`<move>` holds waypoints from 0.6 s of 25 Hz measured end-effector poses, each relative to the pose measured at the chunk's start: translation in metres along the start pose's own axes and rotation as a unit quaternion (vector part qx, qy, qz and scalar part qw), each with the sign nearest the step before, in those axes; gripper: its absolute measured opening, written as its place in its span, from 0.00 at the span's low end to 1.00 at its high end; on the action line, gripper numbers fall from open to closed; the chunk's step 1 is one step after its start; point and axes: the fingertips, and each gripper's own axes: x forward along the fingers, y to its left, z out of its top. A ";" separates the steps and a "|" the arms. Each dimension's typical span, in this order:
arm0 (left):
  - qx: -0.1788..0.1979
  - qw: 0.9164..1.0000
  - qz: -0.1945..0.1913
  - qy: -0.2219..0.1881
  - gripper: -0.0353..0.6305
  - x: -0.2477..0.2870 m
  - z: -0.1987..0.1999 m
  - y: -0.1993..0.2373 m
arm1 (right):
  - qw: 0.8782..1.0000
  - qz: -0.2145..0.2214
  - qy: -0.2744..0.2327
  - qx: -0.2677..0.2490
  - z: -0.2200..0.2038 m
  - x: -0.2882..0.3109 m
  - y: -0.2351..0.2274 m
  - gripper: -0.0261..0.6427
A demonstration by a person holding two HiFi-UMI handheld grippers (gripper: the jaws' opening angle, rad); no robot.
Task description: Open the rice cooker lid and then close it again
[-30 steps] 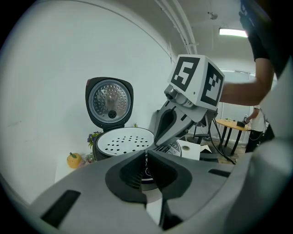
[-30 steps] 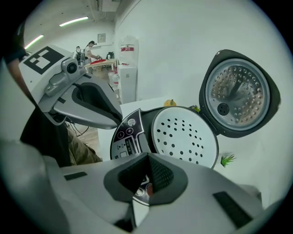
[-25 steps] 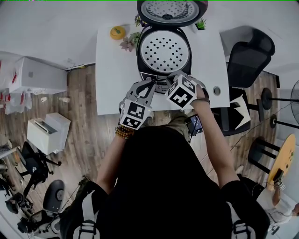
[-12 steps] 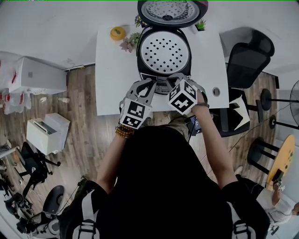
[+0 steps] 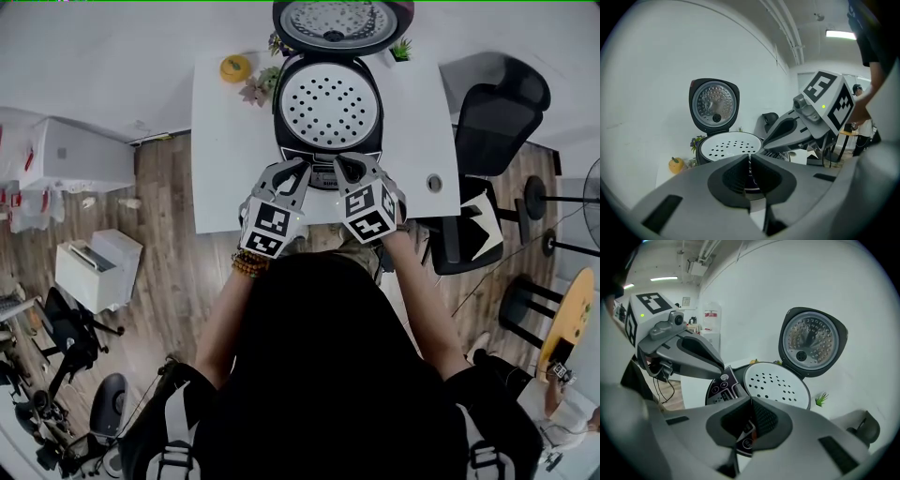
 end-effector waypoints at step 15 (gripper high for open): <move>-0.012 1.000 0.005 -0.013 0.11 -0.007 0.000 0.008 | 0.998 -0.013 -0.063 0.013 -0.007 -0.015 0.007 0.08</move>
